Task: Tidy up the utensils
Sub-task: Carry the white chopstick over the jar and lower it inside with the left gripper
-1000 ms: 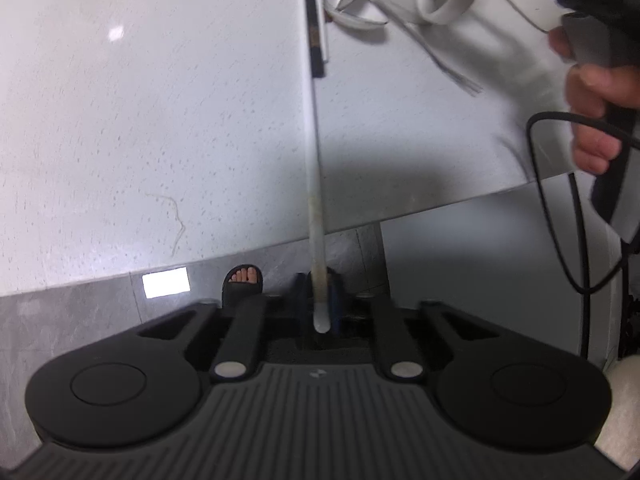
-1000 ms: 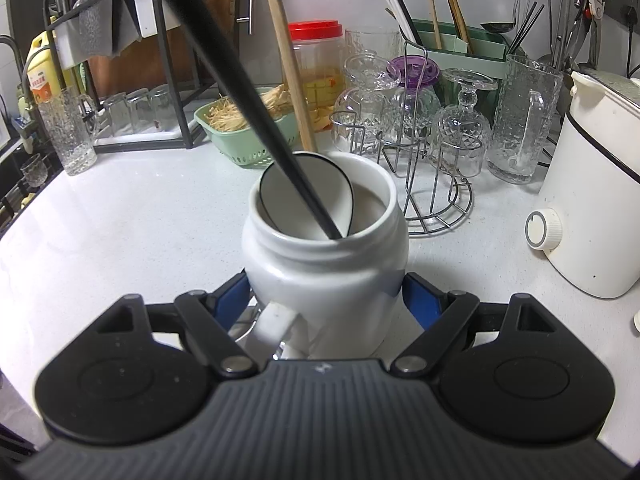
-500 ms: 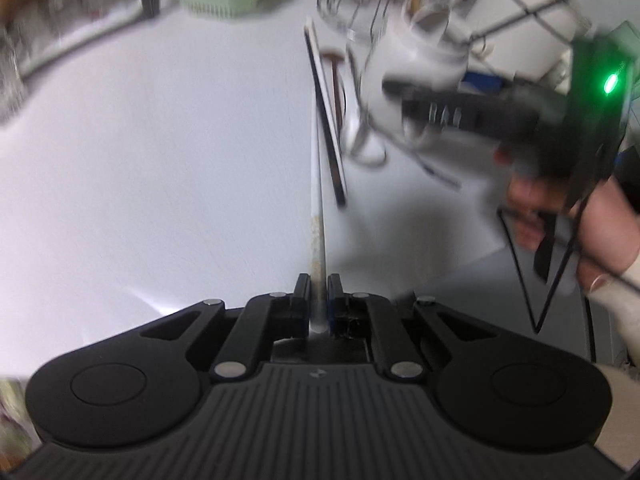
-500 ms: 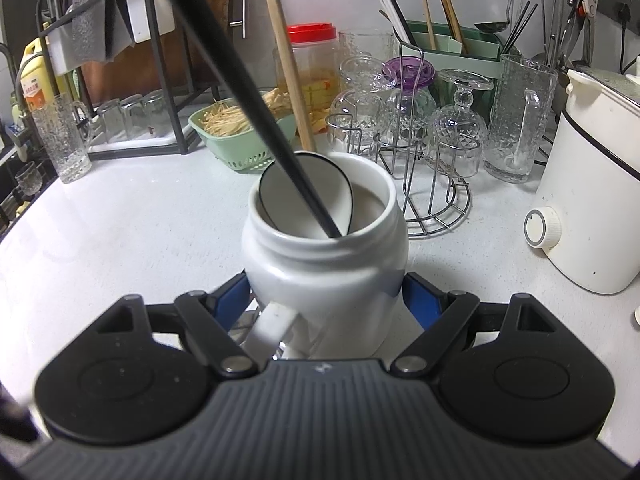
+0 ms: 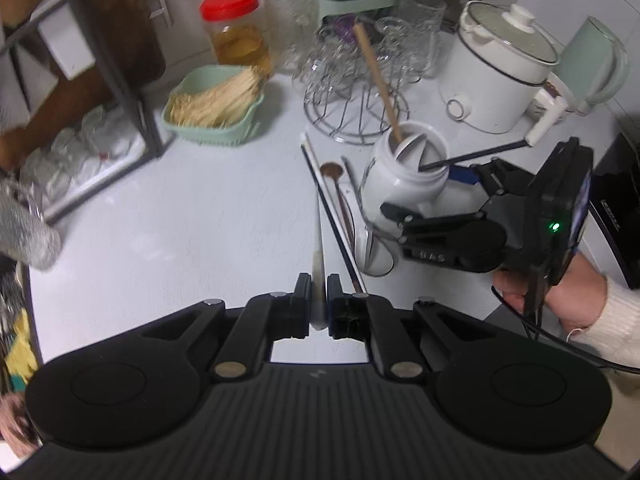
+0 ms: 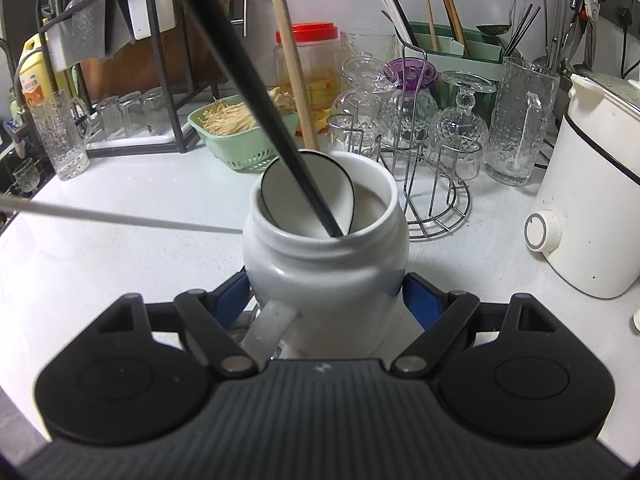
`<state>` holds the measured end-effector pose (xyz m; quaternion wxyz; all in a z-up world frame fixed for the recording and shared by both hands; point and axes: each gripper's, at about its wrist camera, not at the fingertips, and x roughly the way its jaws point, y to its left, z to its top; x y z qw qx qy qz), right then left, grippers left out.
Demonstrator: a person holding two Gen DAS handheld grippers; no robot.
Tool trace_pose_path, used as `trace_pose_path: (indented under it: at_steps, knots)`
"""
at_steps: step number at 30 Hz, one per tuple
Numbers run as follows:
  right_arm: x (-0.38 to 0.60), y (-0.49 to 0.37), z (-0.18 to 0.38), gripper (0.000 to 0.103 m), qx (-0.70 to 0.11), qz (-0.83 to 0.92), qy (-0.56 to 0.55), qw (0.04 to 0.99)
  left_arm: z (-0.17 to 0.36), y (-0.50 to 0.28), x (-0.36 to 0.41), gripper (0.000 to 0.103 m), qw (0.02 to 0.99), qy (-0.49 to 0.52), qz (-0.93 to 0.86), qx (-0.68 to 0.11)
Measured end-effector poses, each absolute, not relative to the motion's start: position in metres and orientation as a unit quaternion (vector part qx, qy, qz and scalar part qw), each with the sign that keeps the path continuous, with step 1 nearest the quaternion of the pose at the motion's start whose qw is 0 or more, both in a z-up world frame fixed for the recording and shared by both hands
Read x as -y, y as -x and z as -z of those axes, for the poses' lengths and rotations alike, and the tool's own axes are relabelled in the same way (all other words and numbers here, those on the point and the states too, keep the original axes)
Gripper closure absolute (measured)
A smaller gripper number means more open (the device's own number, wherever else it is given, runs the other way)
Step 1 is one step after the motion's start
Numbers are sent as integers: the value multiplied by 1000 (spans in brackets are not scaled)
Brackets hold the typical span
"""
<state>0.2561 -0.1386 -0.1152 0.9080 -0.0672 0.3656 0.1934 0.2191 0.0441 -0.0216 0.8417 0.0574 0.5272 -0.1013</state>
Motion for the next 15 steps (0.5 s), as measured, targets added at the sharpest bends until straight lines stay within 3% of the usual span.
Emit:
trace_pose_path:
  at_steps: [15]
  knots:
    - [141,-255,116,17,-358,-205,70,908,-28,-229,-46,95,854,-95,106,-500]
